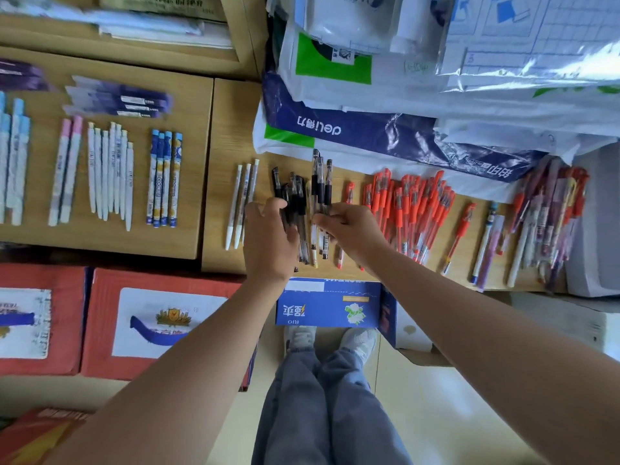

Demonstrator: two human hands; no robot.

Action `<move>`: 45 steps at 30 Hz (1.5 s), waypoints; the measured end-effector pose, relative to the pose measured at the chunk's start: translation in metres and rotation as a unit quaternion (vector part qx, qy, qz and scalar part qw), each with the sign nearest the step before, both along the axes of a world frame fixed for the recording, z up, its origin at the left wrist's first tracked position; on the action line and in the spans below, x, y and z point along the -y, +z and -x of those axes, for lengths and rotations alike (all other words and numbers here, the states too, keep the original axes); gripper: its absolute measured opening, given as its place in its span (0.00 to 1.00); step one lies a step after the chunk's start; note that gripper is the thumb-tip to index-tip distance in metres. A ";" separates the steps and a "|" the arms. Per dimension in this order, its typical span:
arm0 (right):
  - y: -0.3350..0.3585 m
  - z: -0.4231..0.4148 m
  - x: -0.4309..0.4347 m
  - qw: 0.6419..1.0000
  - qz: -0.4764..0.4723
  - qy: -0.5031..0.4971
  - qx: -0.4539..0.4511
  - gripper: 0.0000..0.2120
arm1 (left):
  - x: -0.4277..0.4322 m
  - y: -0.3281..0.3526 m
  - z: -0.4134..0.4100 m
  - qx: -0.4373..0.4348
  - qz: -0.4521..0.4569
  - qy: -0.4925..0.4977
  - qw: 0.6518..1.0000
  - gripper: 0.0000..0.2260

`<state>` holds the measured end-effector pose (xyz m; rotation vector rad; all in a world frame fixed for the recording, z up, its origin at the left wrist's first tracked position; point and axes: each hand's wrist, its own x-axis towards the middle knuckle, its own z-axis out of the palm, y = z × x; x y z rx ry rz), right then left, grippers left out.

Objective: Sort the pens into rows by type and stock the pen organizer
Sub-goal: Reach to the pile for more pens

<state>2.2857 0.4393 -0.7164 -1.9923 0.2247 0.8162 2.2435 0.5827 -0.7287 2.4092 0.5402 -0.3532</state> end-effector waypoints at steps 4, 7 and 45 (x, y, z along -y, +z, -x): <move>-0.003 -0.002 -0.006 1.000 0.009 0.016 -0.012 0.09 | -0.002 -0.005 0.000 -0.009 0.006 -0.007 1.000 0.23; -0.004 -0.002 -0.002 0.999 0.034 0.012 0.002 0.07 | -0.001 -0.009 0.000 0.000 0.008 -0.012 1.000 0.27; -0.022 0.010 -0.018 0.960 0.243 0.111 0.082 0.12 | -0.007 -0.011 0.002 -0.008 0.037 -0.049 0.998 0.28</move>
